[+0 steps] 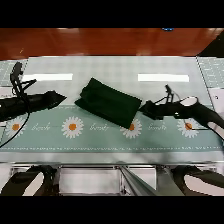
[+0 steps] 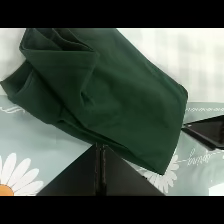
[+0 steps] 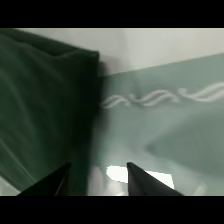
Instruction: Fold the shirts.
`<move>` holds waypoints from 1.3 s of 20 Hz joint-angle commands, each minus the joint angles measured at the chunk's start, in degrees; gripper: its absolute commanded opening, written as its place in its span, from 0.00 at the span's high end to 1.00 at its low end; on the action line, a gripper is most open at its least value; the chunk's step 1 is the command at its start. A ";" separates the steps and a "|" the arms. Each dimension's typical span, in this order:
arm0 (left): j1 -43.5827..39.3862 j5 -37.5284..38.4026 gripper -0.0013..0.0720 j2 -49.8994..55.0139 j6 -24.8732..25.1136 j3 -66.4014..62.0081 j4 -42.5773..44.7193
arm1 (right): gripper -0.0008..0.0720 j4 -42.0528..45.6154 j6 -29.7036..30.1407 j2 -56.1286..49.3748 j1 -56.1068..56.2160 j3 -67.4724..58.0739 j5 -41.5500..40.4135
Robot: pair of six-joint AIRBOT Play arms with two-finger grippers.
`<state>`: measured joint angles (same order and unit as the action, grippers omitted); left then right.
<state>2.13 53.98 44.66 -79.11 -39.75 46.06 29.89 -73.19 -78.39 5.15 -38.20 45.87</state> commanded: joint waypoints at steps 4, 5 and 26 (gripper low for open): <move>-0.07 -1.07 0.96 0.02 0.00 0.13 0.02 | 0.45 -10.03 4.46 -12.63 8.28 -9.31 4.28; -0.07 -1.05 0.96 0.02 0.00 0.13 0.02 | 0.63 -10.03 4.44 -13.25 9.14 -11.32 4.76; -0.07 -0.81 0.96 0.02 -0.07 0.26 0.00 | 0.96 29.88 -17.22 -3.43 -1.99 -74.53 34.91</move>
<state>2.09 53.12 44.66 -79.11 -39.51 46.09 56.64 -88.66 -85.76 8.60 -110.34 76.05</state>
